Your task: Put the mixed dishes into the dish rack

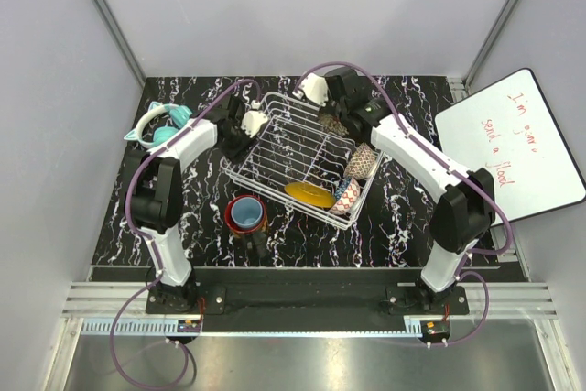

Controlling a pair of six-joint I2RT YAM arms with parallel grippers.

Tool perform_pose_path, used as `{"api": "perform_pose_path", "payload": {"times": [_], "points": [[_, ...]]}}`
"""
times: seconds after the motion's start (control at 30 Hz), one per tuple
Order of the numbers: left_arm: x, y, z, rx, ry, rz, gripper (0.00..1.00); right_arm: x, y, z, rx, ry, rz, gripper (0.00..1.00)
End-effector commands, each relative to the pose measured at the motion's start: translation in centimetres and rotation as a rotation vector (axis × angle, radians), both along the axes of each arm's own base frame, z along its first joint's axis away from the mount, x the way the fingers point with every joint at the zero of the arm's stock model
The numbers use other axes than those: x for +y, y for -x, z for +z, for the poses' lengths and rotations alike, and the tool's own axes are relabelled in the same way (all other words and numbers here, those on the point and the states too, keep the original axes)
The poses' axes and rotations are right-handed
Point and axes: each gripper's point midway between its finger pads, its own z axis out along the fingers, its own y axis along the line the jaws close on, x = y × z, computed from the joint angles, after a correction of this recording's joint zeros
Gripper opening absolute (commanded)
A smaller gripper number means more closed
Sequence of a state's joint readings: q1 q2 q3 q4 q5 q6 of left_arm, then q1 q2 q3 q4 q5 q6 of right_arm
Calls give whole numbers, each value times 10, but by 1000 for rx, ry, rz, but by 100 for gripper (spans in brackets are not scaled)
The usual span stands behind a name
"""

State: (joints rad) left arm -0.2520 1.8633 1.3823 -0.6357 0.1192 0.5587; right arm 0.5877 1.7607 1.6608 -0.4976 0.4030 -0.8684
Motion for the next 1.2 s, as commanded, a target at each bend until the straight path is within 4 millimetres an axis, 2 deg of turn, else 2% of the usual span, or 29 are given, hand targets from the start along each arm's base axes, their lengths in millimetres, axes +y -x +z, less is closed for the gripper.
{"api": "perform_pose_path", "payload": {"times": [0.0,0.27,0.47,0.67,0.73,0.77,0.9,1.0,1.1,1.17], "points": [[-7,-11,21,-46,53,17,52,-9,3,66,-195,-13,-5,0],[-11,-7,23,-42,87,35,52,11,3,31,-130,51,50,0],[-12,-5,25,-42,106,46,53,30,2,-5,-60,66,70,0],[-12,-4,22,-33,115,77,58,36,7,-36,8,50,57,11],[-13,-6,26,-38,127,93,63,36,10,-49,33,40,48,13],[-14,-7,29,-44,135,99,69,38,11,-56,47,36,47,16],[-14,-14,47,-69,189,121,69,37,14,-73,81,31,28,16],[-9,-33,75,-124,239,168,69,36,17,-83,99,21,14,16],[0,-43,95,-134,292,225,70,38,17,-92,116,2,-1,17],[8,-52,115,-154,328,256,71,39,17,-98,128,-1,-6,18]]}}
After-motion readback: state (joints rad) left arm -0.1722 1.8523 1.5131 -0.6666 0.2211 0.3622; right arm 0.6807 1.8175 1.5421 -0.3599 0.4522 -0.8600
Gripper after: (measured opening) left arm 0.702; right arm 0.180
